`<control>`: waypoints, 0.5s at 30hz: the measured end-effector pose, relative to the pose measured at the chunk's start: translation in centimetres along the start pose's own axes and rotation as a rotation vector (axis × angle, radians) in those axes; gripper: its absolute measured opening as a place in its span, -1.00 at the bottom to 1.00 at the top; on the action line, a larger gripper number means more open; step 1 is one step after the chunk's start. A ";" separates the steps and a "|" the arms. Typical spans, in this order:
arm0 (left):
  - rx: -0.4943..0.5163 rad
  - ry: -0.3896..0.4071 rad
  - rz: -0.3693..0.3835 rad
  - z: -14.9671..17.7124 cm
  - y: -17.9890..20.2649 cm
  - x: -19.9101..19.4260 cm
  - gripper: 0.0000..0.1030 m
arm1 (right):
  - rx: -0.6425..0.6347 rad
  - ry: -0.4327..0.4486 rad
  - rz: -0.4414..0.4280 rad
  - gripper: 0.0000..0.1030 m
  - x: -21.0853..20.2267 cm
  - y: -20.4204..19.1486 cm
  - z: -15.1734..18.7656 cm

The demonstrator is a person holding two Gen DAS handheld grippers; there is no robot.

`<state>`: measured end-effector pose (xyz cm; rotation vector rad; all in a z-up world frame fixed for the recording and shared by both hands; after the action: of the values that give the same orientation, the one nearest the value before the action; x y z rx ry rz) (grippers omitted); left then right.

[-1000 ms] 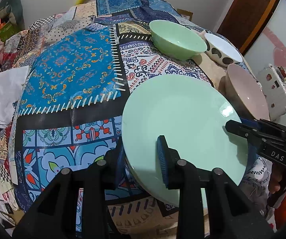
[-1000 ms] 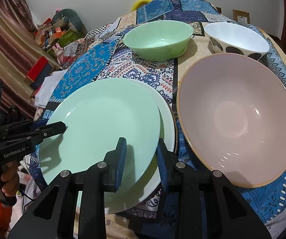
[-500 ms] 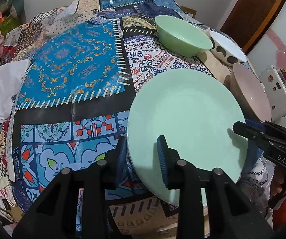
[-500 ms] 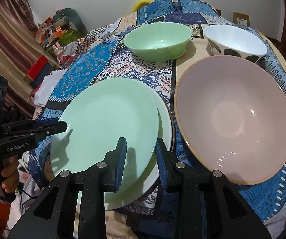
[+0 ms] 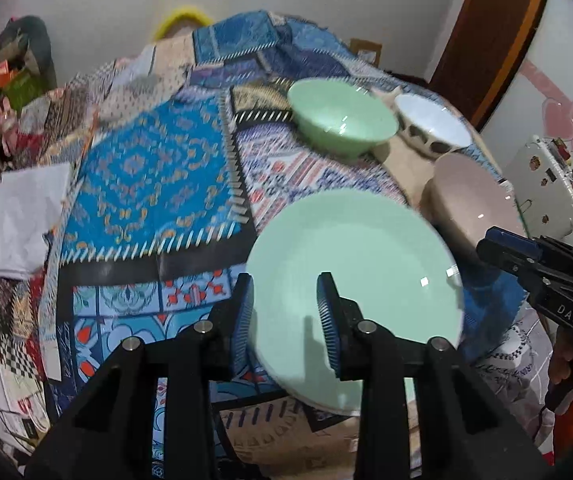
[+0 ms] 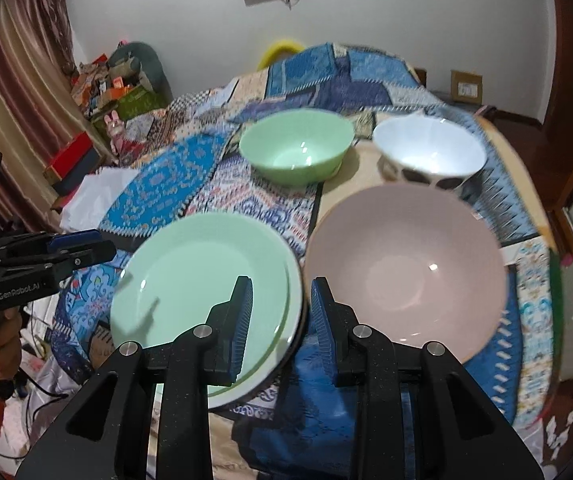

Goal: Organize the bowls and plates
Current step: 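Lower the mint green plate onto the white plate and open both tools, then move both tools to the pale pink bowl and close them on its rim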

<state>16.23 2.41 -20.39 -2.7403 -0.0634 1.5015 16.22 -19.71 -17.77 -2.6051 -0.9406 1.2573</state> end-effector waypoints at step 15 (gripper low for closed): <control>0.105 0.133 0.044 -4.2 8.0 -3.2 0.49 | 0.051 0.142 0.167 0.07 -5.9 5.9 -1.3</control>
<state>18.24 -5.67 -15.71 -2.7657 0.0749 1.2879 17.32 -27.61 -15.01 -2.7379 -0.6713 1.0952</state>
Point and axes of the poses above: each gripper's, at about its wrist camera, not at the fingertips, and x roughly the way its jaws point, y to its right, z to its underside, the point moved 3 cm from there along x, roughly the way its jaws point, and after that the axes turned 10 degrees about -z, right-handed, at the moved point
